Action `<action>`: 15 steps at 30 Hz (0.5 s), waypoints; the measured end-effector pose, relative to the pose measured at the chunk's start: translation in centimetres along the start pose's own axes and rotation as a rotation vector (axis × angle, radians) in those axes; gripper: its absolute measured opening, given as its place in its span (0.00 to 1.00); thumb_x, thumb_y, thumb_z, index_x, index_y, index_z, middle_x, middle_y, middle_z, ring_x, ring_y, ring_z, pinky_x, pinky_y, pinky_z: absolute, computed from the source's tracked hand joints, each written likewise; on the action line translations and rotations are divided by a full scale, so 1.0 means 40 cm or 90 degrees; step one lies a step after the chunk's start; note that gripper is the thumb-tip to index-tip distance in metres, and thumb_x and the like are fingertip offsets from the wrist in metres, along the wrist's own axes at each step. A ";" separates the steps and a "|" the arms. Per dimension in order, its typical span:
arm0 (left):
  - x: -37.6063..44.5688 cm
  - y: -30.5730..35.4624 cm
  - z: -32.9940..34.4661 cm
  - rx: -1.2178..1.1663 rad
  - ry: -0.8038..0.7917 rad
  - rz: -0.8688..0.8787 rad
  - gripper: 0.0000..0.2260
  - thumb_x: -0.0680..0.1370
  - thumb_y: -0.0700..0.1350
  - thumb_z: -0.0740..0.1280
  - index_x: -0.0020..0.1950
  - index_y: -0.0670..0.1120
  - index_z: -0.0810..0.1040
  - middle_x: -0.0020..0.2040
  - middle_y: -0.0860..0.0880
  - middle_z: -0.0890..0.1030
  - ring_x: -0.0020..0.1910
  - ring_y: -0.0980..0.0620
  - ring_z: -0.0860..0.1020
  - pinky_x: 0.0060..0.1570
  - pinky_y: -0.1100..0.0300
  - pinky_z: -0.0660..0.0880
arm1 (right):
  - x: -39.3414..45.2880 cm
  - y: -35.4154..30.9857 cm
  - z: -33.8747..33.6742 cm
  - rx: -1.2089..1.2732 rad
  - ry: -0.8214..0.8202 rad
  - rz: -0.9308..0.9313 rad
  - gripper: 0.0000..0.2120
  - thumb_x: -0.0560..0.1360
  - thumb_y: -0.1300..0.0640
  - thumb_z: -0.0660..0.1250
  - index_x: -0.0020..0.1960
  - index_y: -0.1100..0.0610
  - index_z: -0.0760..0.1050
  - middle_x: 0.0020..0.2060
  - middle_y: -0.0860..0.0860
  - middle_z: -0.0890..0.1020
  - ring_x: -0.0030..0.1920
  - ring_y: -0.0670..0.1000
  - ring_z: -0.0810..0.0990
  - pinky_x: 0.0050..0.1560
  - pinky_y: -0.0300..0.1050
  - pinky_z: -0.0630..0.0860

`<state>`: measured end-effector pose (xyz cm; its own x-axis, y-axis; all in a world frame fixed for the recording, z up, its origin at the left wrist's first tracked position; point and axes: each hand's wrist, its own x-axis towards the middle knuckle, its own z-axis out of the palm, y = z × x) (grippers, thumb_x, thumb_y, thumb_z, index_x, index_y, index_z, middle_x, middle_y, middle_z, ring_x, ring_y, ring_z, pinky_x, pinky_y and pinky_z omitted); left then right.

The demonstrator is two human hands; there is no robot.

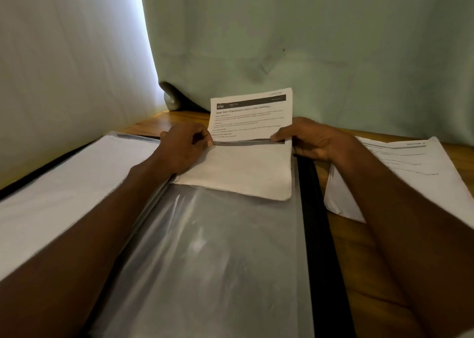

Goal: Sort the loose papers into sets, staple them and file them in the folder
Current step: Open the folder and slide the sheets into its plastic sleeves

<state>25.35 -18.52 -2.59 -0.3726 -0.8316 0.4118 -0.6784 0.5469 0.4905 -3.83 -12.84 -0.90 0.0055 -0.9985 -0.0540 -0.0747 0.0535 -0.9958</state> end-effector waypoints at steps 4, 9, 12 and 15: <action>-0.005 0.003 -0.003 -0.003 0.003 0.017 0.05 0.82 0.47 0.68 0.47 0.51 0.80 0.48 0.56 0.81 0.53 0.49 0.79 0.63 0.38 0.74 | 0.008 0.004 -0.016 0.106 0.050 -0.016 0.22 0.76 0.64 0.72 0.69 0.62 0.76 0.59 0.57 0.85 0.59 0.56 0.85 0.54 0.49 0.84; -0.015 0.020 -0.013 0.008 -0.007 0.000 0.05 0.82 0.45 0.67 0.51 0.46 0.81 0.54 0.50 0.84 0.57 0.46 0.79 0.65 0.39 0.72 | 0.015 0.016 0.019 -0.022 0.078 -0.080 0.25 0.75 0.75 0.68 0.70 0.61 0.76 0.63 0.56 0.83 0.61 0.55 0.83 0.64 0.49 0.79; -0.016 0.014 -0.011 0.015 -0.009 0.003 0.06 0.83 0.45 0.66 0.54 0.44 0.81 0.58 0.48 0.84 0.60 0.45 0.79 0.67 0.40 0.71 | -0.005 -0.007 0.016 -0.090 -0.046 -0.047 0.21 0.76 0.71 0.70 0.66 0.57 0.78 0.60 0.53 0.85 0.59 0.52 0.84 0.56 0.42 0.82; -0.019 0.016 -0.010 0.002 -0.011 -0.001 0.06 0.83 0.45 0.67 0.54 0.44 0.81 0.59 0.47 0.83 0.60 0.44 0.79 0.66 0.39 0.72 | 0.002 -0.015 0.035 -0.012 0.067 -0.092 0.22 0.77 0.65 0.73 0.70 0.59 0.75 0.59 0.56 0.85 0.58 0.56 0.85 0.56 0.50 0.83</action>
<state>25.44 -17.51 -2.27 -0.3831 -0.8339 0.3973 -0.6805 0.5456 0.4890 -2.39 -12.94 -0.42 -0.0865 -0.9914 0.0986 -0.0991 -0.0899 -0.9910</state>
